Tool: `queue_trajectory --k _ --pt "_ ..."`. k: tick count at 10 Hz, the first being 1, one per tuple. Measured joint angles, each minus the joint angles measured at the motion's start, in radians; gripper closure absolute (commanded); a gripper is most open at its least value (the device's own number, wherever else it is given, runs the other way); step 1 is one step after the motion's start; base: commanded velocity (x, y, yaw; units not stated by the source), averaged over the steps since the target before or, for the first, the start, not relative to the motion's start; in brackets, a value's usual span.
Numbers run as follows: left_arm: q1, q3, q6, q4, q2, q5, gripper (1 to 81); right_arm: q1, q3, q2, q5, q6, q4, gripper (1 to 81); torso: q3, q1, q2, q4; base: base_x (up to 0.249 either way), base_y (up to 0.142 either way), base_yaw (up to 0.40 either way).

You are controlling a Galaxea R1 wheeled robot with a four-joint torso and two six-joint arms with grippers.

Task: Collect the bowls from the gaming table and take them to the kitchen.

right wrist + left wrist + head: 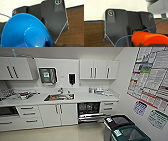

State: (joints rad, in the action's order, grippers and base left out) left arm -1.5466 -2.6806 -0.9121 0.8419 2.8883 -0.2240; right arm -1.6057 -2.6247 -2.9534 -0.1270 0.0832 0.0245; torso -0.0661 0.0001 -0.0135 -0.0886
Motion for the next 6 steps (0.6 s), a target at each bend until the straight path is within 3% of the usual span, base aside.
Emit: queue_trajectory --k 6 --pt "0.008 -0.006 0.0 -0.002 0.006 0.001 81.1 0.004 0.0 0.01 -0.004 -0.001 -0.001 81.1 0.0 0.0 0.0 0.0 0.123 0.0 0.0"
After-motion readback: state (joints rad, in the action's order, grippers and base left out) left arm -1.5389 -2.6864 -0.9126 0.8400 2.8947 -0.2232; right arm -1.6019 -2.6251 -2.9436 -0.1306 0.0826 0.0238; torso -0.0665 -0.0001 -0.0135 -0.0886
